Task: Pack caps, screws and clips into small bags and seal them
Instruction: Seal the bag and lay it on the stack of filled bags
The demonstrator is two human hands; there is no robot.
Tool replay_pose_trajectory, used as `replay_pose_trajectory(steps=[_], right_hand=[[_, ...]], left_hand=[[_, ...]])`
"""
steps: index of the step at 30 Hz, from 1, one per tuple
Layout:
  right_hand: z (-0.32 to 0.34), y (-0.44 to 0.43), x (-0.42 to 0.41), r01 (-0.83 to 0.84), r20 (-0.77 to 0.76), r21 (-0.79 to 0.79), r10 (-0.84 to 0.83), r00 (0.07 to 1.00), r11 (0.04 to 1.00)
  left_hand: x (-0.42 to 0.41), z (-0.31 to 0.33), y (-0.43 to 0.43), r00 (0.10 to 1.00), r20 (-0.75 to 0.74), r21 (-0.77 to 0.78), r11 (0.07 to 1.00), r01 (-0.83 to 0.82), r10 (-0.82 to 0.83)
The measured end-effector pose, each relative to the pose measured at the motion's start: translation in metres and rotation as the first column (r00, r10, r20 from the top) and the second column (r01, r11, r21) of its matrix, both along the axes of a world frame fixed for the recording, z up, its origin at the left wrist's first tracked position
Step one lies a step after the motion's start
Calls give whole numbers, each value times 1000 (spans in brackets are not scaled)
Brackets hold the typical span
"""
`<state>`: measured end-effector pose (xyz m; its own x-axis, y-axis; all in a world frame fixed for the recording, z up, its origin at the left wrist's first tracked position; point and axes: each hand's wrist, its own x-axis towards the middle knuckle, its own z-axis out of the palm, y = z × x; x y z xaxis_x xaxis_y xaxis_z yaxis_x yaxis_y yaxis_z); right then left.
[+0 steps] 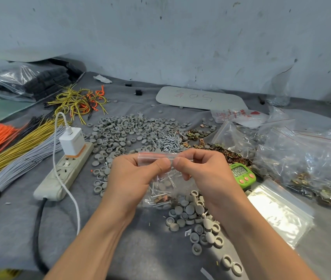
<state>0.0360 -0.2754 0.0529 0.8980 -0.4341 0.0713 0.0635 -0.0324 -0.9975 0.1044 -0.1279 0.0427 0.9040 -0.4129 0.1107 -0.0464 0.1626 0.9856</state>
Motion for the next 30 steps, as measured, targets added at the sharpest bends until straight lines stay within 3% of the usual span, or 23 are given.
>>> replay_pose_trajectory(steps=[14,24,30], right_hand=[[-1,1,2,-8,16,-25,9,1000,1000],[3,2,2,-41,32,11,41,999,999],[2,-3,-1,-35,-19,68,37,999,997]], left_hand=[[-3,3,-6,996,-5,0,996,-84,84],[-3,3,-6,997,59,-6,999,-50,50],[-4,5,-7,996,-28,-51,995,-82,80]])
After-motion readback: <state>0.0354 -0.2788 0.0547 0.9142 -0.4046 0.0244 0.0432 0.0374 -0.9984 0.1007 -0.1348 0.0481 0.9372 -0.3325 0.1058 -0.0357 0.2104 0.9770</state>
